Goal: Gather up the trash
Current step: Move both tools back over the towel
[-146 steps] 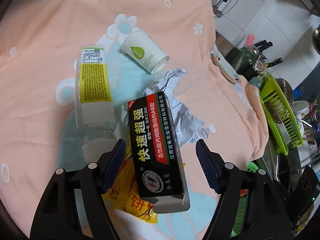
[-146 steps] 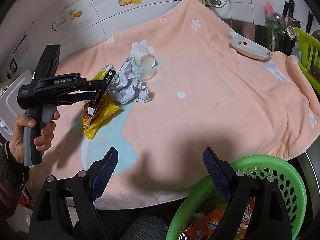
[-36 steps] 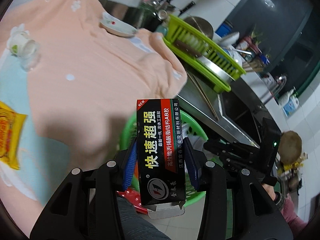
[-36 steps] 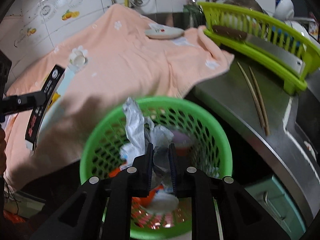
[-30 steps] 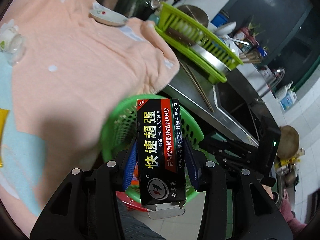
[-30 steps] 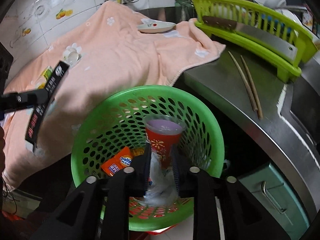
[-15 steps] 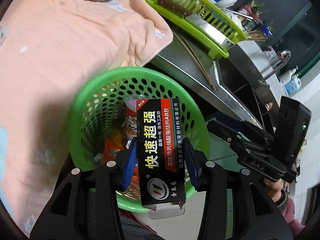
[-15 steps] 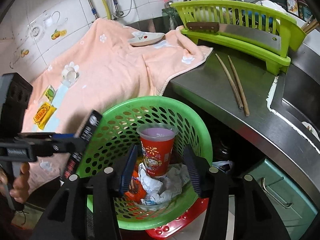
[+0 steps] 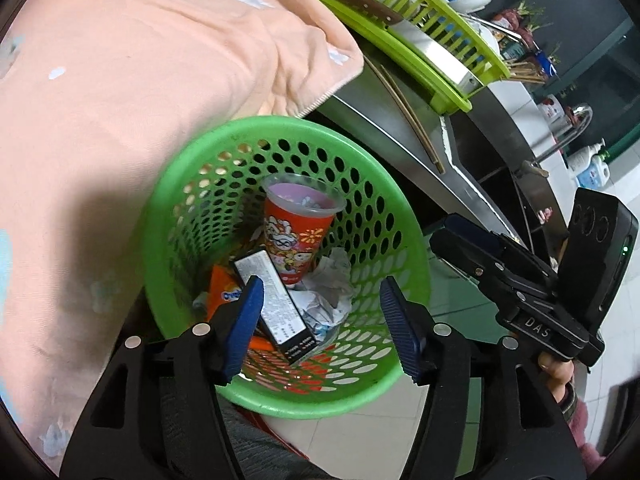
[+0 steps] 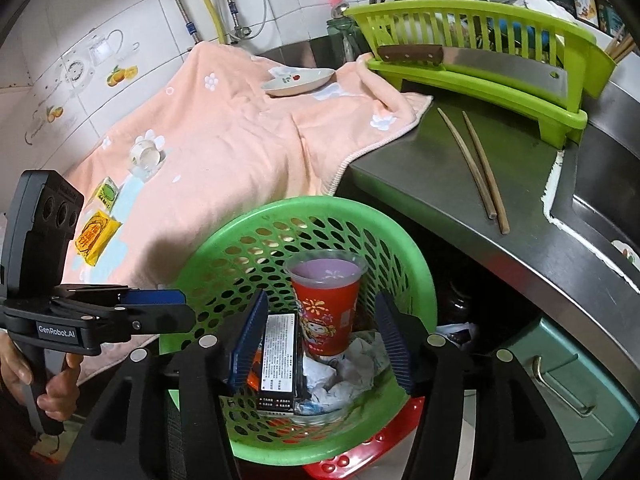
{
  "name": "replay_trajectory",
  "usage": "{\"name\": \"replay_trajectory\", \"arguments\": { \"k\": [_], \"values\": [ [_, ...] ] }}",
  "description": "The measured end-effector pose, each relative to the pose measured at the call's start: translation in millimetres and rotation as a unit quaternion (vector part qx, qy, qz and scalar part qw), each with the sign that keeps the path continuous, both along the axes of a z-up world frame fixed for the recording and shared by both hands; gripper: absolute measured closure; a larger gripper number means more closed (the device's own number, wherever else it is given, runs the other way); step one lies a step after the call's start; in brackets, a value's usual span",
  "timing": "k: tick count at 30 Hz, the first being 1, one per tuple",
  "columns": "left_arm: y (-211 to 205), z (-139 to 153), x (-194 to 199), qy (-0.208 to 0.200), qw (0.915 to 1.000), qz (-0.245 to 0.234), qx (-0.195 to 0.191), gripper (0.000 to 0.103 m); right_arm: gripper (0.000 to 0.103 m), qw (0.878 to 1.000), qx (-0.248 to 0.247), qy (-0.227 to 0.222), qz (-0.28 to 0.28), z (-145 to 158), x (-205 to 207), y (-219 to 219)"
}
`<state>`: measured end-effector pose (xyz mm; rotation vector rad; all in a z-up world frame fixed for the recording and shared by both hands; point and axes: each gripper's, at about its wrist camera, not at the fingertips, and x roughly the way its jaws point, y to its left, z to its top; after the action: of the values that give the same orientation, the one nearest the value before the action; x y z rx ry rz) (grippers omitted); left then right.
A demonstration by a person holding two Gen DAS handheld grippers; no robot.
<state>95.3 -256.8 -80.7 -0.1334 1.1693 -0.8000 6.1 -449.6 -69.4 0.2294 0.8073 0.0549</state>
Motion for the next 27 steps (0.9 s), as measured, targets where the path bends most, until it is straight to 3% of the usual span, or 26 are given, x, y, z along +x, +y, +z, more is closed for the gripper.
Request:
{"name": "replay_trajectory", "arguments": {
  "k": [9, 16, 23, 27],
  "values": [
    [47.7, 19.5, 3.6, -0.045, 0.9975, 0.048, 0.025, 0.04, 0.038, 0.999, 0.001, -0.009, 0.036, 8.5, 17.2, 32.4],
    [111.8, 31.7, 14.5, -0.059, 0.9913, 0.114, 0.027, 0.038, 0.033, 0.996, -0.002, -0.011, 0.083, 12.0, 40.4, 76.6],
    [193.1, 52.8, 30.3, -0.08, 0.9761, 0.201, 0.022, 0.035, 0.032, 0.992, 0.002, -0.011, 0.129, 13.7, 64.1, 122.6],
    [236.3, 62.9, 43.5, -0.093, 0.9617, 0.256, 0.032, 0.035, 0.031, 0.988, -0.002, -0.011, 0.153, 16.7, 74.5, 146.8]
  ]
}}
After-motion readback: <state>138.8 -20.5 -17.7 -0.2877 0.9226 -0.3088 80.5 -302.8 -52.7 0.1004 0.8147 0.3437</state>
